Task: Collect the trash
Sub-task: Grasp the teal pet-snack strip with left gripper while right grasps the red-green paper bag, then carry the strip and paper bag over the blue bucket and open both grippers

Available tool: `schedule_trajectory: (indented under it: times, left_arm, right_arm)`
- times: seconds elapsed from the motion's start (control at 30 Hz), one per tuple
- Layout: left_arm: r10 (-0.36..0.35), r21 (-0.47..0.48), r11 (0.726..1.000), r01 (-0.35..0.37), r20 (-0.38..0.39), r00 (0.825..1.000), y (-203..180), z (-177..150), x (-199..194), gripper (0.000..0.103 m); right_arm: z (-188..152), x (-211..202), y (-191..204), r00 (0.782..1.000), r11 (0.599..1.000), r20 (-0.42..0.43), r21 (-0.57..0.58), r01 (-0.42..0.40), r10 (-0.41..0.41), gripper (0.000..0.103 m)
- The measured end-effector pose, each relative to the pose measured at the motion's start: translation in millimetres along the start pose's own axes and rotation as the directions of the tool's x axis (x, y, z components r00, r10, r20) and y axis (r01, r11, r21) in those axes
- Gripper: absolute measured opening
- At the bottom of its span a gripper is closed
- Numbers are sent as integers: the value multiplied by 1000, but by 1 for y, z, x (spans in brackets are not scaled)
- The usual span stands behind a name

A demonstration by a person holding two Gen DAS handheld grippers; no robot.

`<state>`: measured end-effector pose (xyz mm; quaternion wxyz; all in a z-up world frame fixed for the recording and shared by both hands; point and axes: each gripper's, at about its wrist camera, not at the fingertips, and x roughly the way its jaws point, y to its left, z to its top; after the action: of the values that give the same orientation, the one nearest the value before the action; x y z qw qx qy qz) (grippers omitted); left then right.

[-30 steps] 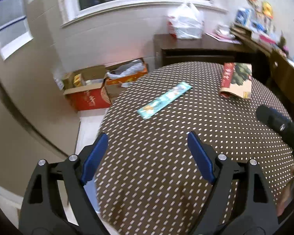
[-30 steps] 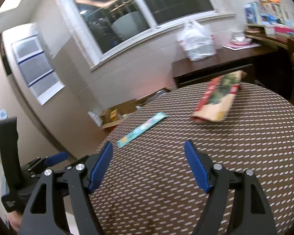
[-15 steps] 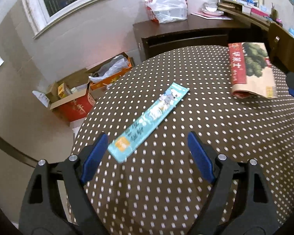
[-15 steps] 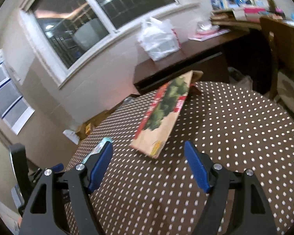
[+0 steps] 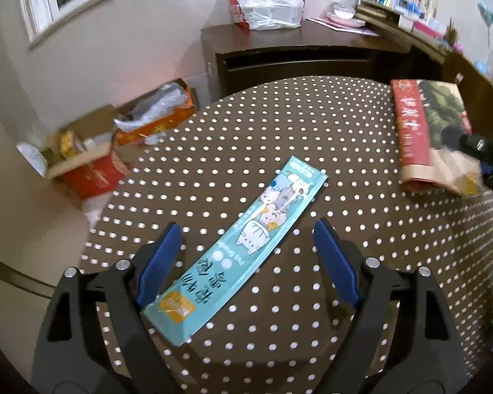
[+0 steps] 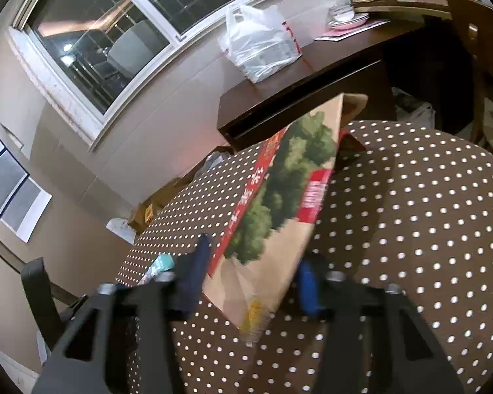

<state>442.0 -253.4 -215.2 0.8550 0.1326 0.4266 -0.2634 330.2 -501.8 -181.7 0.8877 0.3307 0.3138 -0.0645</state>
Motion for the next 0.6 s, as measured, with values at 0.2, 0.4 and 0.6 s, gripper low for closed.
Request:
schedule_trajectory:
  times: [0.2,0.4,0.6]
  left_arm:
    - [-30,25,999,30,-18,999,-8,-2,-8,36]
    - [-25,-36,999,24,-6,1000,-7,-18,-23,27]
    - [-37,-143,989,48,82,996,9,-36,-76,27]
  right_arm:
    - [-8,-10,24,999,997,24,-74,-20,22,13]
    - [-21,-31,58,998,985,45,-172,-28,36,6]
    - [-43,-52,89,996,973,37,-222,-66,76,6]
